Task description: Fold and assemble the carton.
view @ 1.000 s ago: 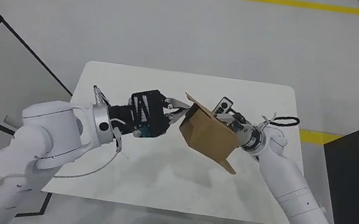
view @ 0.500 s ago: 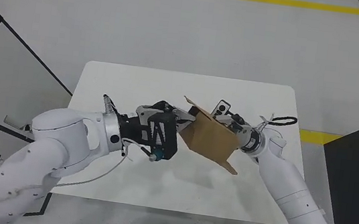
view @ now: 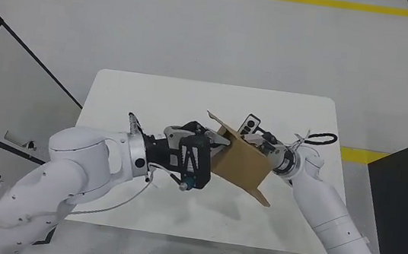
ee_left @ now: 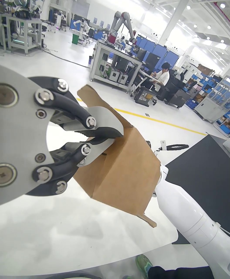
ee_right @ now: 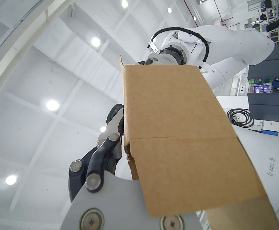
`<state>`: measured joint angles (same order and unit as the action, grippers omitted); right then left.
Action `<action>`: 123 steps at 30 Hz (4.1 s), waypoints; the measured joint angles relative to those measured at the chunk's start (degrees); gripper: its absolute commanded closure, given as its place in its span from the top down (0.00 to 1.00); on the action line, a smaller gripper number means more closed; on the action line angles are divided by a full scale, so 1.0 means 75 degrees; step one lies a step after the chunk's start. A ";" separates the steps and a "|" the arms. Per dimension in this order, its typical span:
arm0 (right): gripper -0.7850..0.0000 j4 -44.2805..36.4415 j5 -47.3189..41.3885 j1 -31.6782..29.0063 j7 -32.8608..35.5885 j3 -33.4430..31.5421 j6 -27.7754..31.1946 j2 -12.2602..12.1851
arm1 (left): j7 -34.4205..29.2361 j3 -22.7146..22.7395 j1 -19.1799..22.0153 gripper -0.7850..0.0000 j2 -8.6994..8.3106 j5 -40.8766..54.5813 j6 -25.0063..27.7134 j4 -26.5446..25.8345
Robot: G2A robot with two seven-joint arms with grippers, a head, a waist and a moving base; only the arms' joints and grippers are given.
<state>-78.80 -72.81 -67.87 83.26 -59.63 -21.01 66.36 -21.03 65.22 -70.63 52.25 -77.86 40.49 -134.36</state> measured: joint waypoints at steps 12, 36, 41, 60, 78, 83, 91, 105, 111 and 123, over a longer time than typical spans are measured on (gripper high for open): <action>0.00 0.0091 0.0358 0.0053 0.0445 -0.0231 0.0537 -0.0048 | 0.0361 0.0272 -0.0023 0.00 0.0021 0.0466 0.0074 0.0119; 0.00 -0.0175 0.0335 0.0109 0.0632 -0.0267 0.0940 -0.0090 | 0.0773 0.1087 -0.0479 0.00 -0.0027 0.0541 0.0244 0.0221; 0.00 -0.0224 0.0307 0.0142 0.0632 -0.0207 0.0904 -0.0099 | 0.0798 0.0822 -0.0405 0.00 0.0007 0.0577 0.0302 0.0209; 0.00 -0.0168 0.0287 0.0248 0.0632 0.0001 0.0910 -0.0104 | 0.0680 0.0101 0.0068 0.00 0.0127 0.0453 0.0452 0.0270; 0.00 -0.0025 0.0205 0.0325 0.0632 0.0047 0.0931 -0.0099 | 0.0643 0.0310 -0.0025 0.00 0.0126 0.0469 0.0523 0.0240; 0.00 -0.0001 0.0203 0.0351 0.0632 0.0076 0.0914 -0.0093 | 0.0582 0.0149 0.0074 0.00 0.0156 0.0355 0.0480 0.0247; 0.00 0.0019 0.0199 0.0360 0.0632 0.0092 0.0930 -0.0091 | 0.0539 0.0100 0.0157 0.00 0.0182 0.0381 0.0466 0.0323; 0.00 0.0110 0.0270 0.0343 0.0632 -0.0072 0.1046 -0.0135 | 0.0267 0.1199 -0.0269 0.00 0.0073 0.0445 0.0409 0.0254; 0.00 0.0188 0.0493 0.0296 0.0632 -0.0262 0.1115 -0.0189 | 0.0195 0.2008 -0.0497 0.00 0.0000 0.0433 0.0485 -0.0004; 0.00 -0.0087 0.1748 0.0083 0.0079 -0.0642 0.1161 -0.0356 | -0.0053 0.1306 0.0683 0.00 0.0029 0.0015 0.1158 -0.0038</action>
<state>-79.45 -59.70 -67.25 83.85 -64.44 -12.31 63.69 -21.43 75.01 -65.50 52.47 -77.75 49.18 -134.64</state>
